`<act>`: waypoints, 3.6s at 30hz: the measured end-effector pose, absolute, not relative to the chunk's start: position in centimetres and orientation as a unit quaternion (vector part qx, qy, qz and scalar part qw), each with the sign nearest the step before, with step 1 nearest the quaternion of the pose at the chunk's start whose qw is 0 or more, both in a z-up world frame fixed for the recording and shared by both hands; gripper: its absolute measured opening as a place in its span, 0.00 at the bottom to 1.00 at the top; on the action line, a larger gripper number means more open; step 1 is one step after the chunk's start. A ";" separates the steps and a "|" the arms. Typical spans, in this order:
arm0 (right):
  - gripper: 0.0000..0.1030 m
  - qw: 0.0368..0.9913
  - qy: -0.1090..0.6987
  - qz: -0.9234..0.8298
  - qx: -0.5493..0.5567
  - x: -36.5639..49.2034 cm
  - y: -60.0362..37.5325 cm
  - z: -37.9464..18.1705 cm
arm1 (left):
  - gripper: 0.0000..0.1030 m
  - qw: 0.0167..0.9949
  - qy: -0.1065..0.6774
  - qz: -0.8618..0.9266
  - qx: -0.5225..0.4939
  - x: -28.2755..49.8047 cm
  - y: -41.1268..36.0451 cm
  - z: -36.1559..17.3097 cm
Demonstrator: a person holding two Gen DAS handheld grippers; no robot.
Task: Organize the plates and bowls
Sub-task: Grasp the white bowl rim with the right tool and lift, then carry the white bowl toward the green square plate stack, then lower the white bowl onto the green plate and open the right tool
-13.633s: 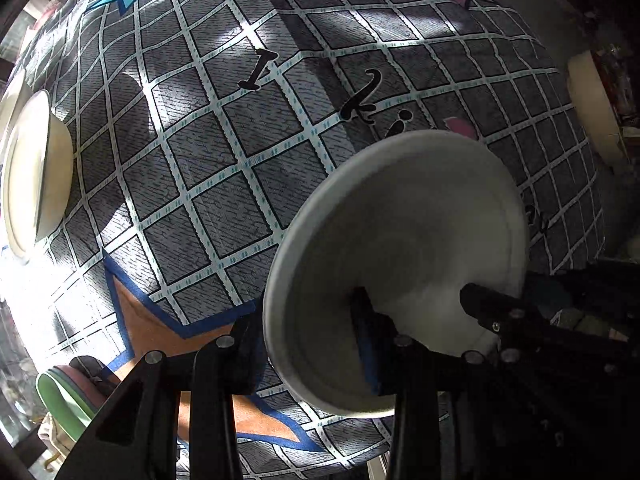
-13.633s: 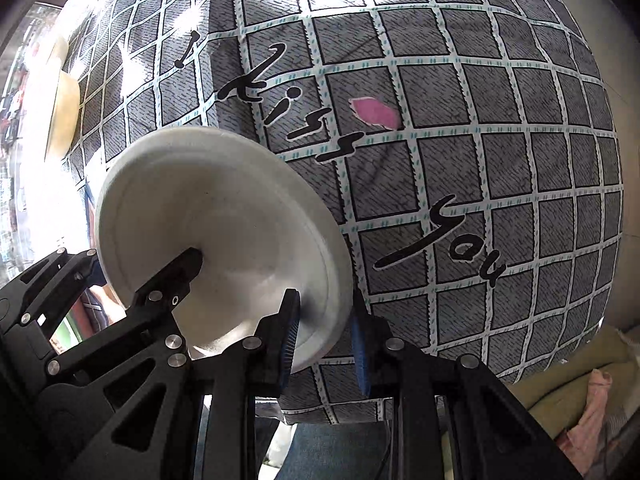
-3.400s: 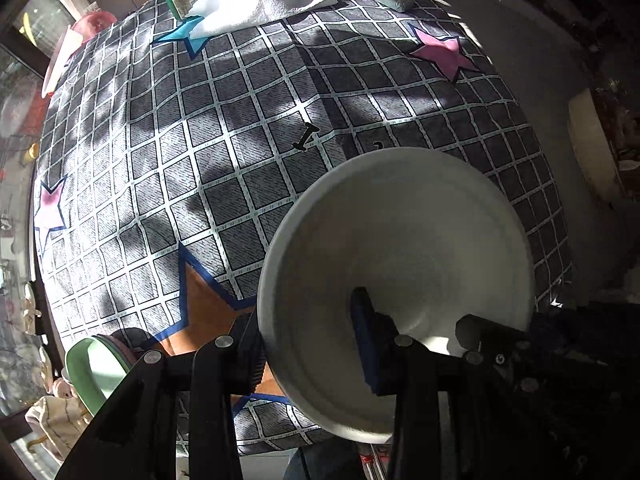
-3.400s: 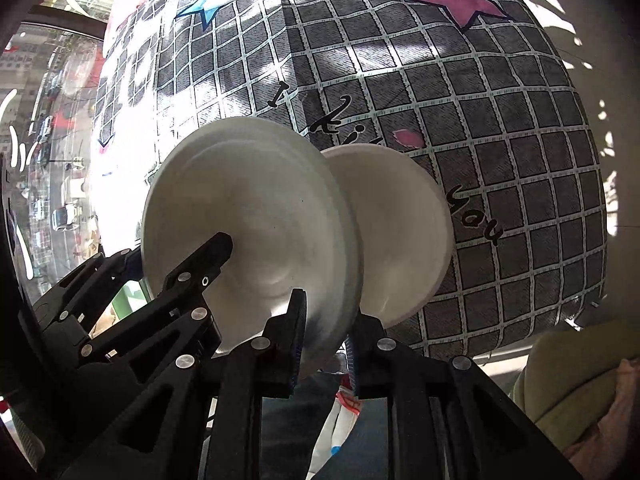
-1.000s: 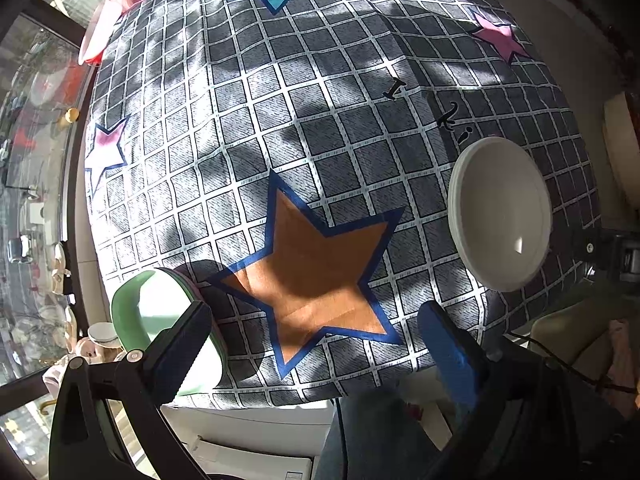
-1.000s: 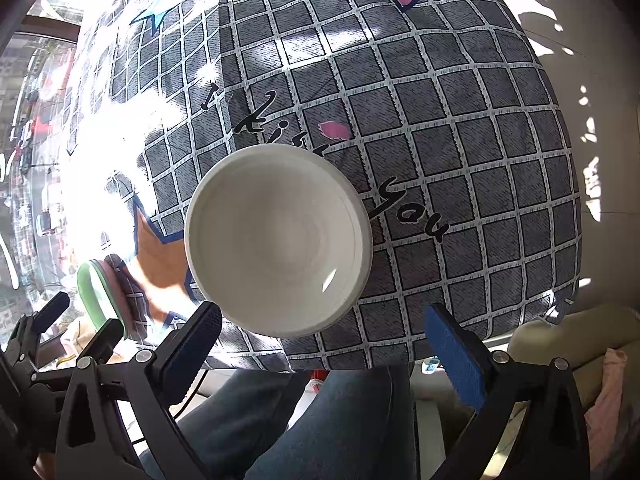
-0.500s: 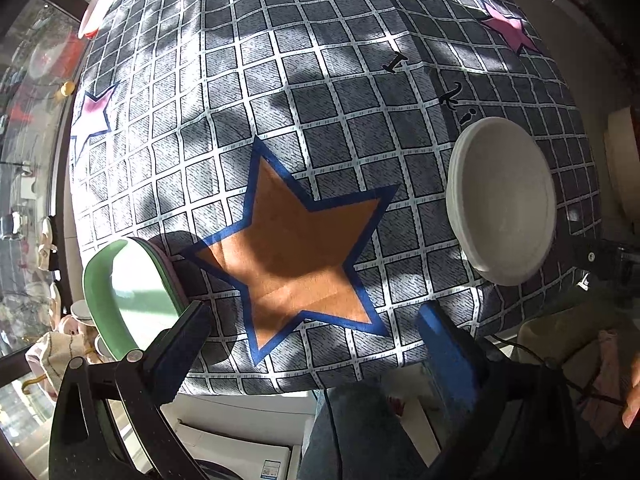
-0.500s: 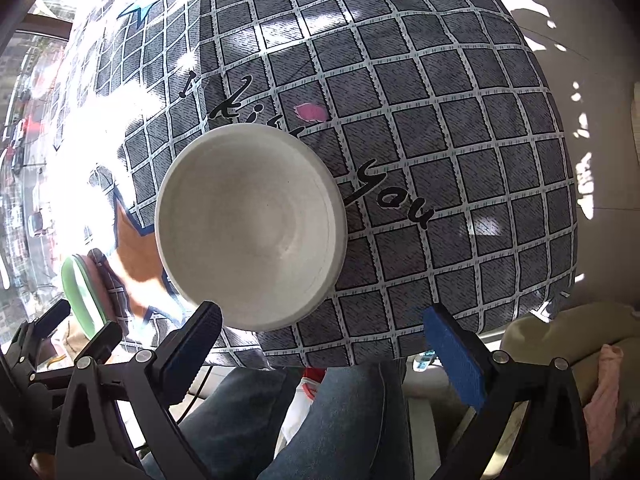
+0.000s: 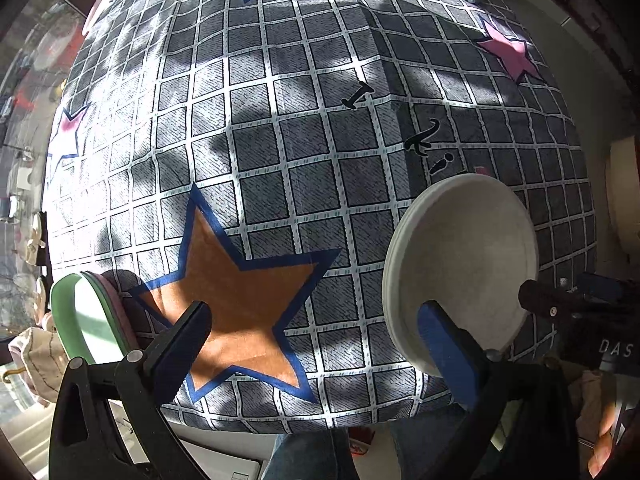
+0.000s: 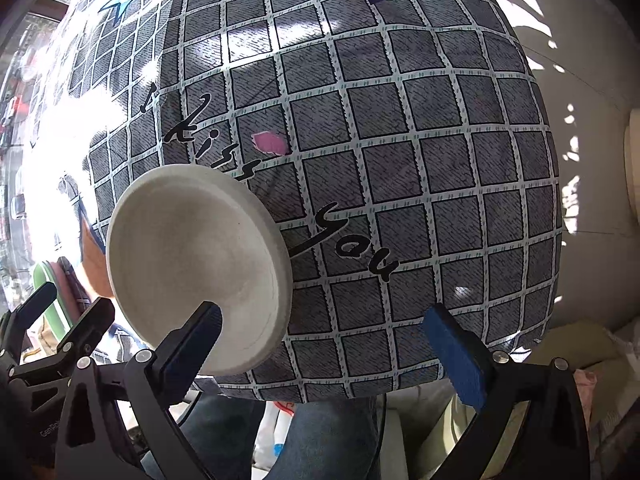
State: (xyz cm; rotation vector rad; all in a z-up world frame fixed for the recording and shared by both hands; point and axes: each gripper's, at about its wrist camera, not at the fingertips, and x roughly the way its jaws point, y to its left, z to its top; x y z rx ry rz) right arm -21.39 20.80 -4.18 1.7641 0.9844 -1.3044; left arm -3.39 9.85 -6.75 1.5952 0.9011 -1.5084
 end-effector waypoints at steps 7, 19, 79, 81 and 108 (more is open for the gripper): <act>0.98 0.358 0.405 -0.490 0.684 -21.0 20.6 -7.4 | 1.00 0.375 0.344 -0.574 0.642 -5.6 8.9 -9.9; 0.99 0.376 0.405 -0.479 0.682 -19.2 21.5 -9.9 | 1.00 0.366 0.340 -0.569 0.653 -6.4 9.2 -13.4; 0.22 0.492 0.493 -0.364 0.618 1.4 7.1 -7.9 | 0.39 0.386 0.449 -0.552 0.588 12.4 7.7 -13.3; 0.22 0.494 0.494 -0.362 0.617 1.7 7.2 -8.1 | 0.39 0.389 0.450 -0.550 0.587 13.0 7.8 -13.4; 0.23 0.498 0.453 -0.381 0.634 -2.4 9.6 -8.2 | 0.40 0.398 0.450 -0.567 0.564 9.8 6.5 -9.2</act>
